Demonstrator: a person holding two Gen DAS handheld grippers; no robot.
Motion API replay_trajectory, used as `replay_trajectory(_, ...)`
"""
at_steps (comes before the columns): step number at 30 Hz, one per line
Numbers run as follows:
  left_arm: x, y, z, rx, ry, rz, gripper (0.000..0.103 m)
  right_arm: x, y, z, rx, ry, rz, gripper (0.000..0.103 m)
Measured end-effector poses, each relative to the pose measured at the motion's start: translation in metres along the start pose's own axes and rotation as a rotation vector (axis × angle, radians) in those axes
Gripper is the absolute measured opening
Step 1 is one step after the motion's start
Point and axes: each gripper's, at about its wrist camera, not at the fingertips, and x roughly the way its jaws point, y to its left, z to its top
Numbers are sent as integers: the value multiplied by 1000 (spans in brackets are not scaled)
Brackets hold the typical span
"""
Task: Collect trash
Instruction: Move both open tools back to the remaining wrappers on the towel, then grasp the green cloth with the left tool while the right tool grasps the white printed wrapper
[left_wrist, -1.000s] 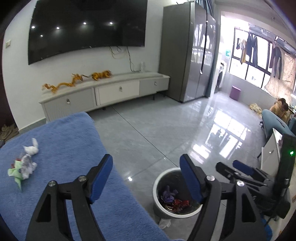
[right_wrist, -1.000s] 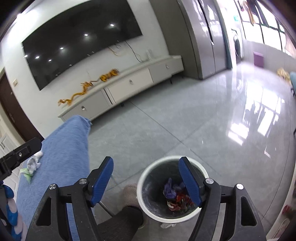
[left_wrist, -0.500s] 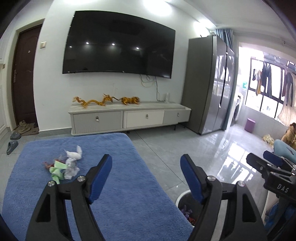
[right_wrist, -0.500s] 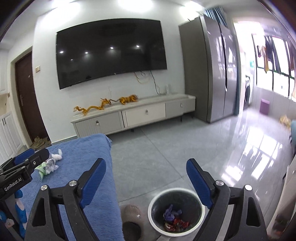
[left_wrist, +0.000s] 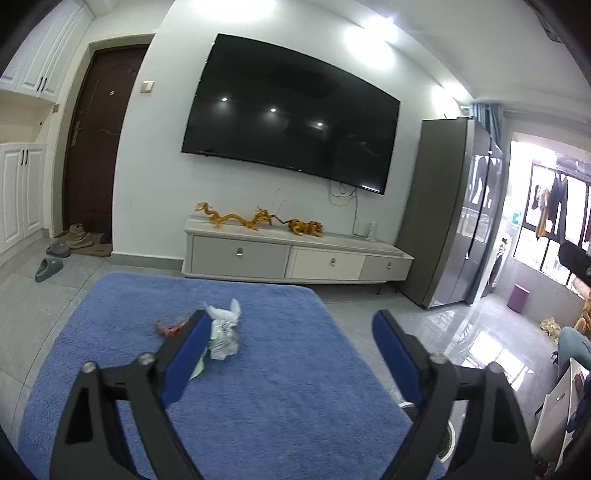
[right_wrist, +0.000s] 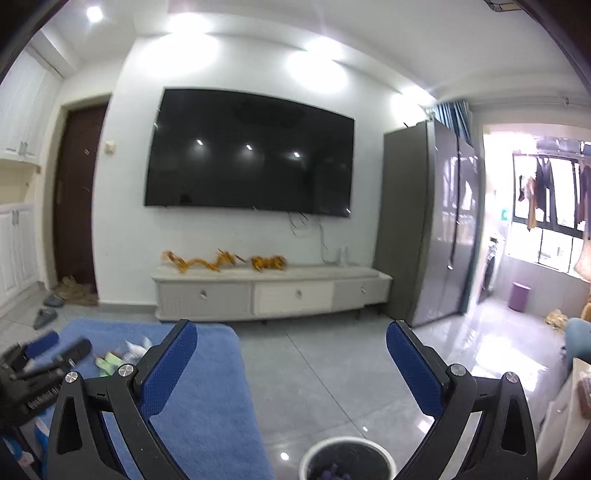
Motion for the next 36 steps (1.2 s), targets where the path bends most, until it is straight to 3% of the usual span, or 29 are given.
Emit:
replay_trajectory(7,7,64,-2,-53,20,83,92,18,20,4,18,-2,33,103)
replay_trajectory(13,33,137,-14,-104,117,170,92,67,44,-6,21,109,128,103)
replay_trajectory(18,67,174,-27,-101,231,123,91,125,85,-29,-37,279,250,103)
replay_trajectory(24,116,173,-41,-54,373,12,91,196,133,-55,-21,428,407,103)
replay_trajectory(33,186,162,-52,-30,455,-46,81,271,182,-95,98,597,602,101)
replay_trajectory(36,204,162,-59,-32,472,-48,71,288,199,-108,118,647,649,92)
